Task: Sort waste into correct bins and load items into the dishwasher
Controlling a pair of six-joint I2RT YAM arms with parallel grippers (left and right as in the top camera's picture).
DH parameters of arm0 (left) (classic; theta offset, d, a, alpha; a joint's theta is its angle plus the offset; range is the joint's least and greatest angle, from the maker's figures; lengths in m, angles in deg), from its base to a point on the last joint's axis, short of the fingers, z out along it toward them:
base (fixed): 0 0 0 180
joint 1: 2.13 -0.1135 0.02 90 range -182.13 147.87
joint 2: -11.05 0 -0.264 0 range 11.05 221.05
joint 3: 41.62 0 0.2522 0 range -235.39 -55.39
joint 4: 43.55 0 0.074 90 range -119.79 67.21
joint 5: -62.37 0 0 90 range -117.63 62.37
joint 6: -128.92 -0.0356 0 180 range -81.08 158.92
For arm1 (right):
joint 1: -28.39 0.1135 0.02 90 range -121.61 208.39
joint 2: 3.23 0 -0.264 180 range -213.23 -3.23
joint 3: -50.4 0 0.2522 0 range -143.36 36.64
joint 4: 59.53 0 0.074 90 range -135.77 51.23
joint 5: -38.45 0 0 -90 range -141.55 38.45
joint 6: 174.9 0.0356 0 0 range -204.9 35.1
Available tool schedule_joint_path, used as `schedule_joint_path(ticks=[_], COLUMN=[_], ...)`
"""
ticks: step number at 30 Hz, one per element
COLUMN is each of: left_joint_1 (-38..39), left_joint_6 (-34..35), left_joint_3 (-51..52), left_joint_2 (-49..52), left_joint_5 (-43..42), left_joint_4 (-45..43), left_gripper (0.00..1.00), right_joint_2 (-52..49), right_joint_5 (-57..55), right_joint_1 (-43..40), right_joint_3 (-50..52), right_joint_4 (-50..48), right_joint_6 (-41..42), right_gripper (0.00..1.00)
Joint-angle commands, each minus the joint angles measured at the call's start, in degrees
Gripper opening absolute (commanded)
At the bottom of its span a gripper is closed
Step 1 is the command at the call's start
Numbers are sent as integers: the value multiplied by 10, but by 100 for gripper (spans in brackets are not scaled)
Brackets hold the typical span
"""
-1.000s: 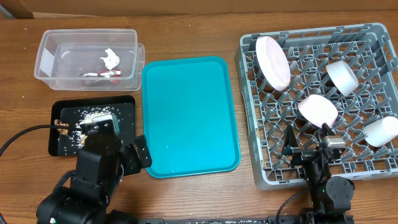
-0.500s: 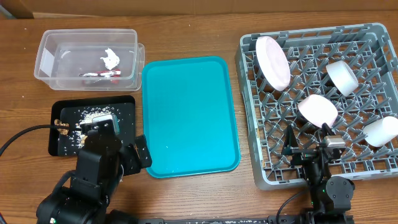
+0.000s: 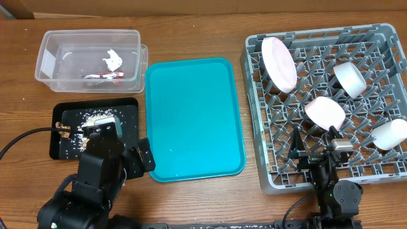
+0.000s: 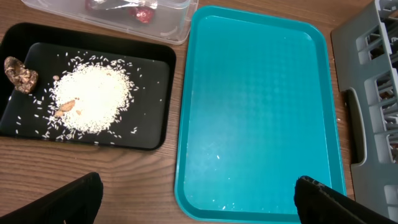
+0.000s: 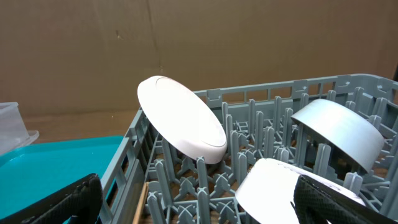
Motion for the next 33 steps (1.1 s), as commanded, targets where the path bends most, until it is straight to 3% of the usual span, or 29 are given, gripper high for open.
schedule_joint_path(ticks=[1,16,19,28,33], left_joint_1=[3,-12,-30,-100,-133], left_joint_6=[10,5,-25,-163,-195], left_joint_3=[1,12,34,222,351], left_joint_2=[1,-2,-20,-147,-219], left_joint_5=[12,12,12,-28,-72], left_joint_4=[0,10,-17,-282,-449], left_gripper=[100,100,100,100,100], right_joint_2=[5,5,5,5,5], right_joint_5=[-5,-5,-5,-5,-5], right_joint_1=[3,3,3,3,3], right_joint_3=[6,6,6,6,6], right_joint_4=[-4,-4,-4,-4,-4], right_joint_6=[0,0,0,0,0], right_gripper=[100,100,100,100,100])
